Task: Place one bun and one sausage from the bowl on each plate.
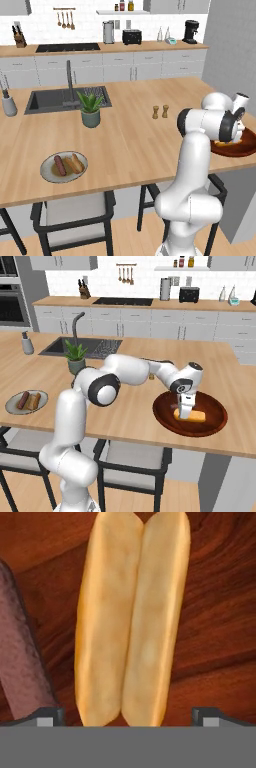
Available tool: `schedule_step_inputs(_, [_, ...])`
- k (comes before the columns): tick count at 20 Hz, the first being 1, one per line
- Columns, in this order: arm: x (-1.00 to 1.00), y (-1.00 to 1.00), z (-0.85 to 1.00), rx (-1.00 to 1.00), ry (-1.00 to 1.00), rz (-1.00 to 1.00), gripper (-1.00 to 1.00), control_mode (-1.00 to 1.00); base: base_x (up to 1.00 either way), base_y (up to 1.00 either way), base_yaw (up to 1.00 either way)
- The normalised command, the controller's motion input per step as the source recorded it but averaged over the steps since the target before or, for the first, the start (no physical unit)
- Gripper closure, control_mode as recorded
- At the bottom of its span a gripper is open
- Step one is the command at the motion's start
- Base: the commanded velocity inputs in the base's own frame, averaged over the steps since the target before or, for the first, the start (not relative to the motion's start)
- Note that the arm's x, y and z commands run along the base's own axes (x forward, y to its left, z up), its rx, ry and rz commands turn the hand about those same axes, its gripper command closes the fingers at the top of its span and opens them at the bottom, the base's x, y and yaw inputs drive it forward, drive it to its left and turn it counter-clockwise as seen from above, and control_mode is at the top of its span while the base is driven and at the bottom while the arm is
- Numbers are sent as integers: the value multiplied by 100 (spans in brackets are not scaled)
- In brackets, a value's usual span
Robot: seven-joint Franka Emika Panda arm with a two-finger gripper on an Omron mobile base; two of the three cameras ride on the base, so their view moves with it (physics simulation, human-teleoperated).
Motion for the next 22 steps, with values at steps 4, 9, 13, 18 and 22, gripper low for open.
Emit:
schedule_step_inputs(4, [0,-11,-3,0,8,0,-100,-100,0,0,0])
schedule_step_inputs(9, [0,-5,-11,0,7,0,-100,-100,0,0,0])
schedule_step_inputs(13, [0,0,-22,0,4,0,-100,-100,0,0,0])
schedule_step_inputs(18, [0,0,-11,0,0,0,-100,-100,0,0,0])
schedule_step_inputs(22, [0,0,-26,0,0,0,-100,-100,0,0,0])
